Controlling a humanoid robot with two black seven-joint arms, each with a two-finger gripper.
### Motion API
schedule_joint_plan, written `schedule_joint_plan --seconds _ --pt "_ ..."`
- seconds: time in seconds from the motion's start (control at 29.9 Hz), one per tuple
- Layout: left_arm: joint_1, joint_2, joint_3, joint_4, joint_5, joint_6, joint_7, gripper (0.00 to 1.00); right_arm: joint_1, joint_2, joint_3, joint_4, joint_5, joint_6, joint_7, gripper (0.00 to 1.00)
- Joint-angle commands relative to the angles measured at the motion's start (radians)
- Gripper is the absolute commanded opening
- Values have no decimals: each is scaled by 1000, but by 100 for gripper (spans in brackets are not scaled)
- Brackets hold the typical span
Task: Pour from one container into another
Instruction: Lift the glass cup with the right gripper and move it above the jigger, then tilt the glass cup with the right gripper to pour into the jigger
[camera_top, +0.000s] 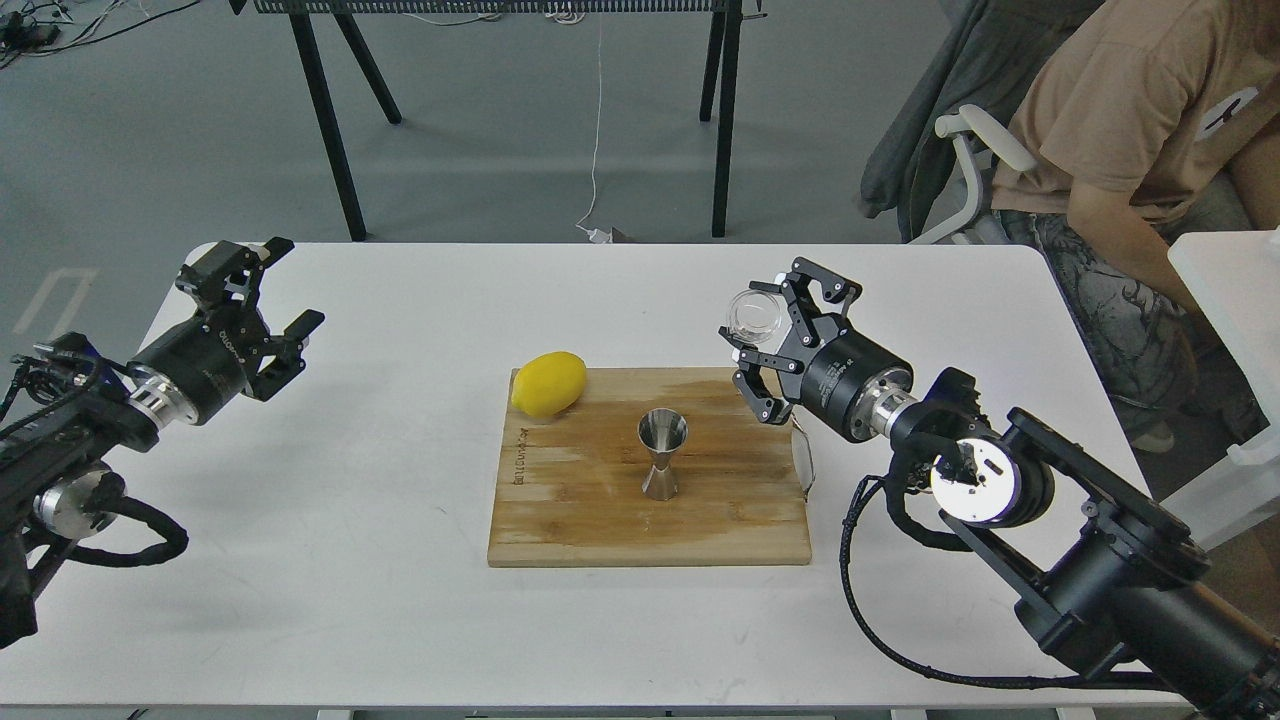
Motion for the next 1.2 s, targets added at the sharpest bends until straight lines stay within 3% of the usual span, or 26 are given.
schedule_joint_plan --seconds 0.0,1.17 --pt "0 -1 0 0 0 0 0 95 41 0 -57 -2 -29 0 -1 39" --pt "2 -7 2 0 0 0 0 95 205 -3 -366 -3 -288 0 1 39"
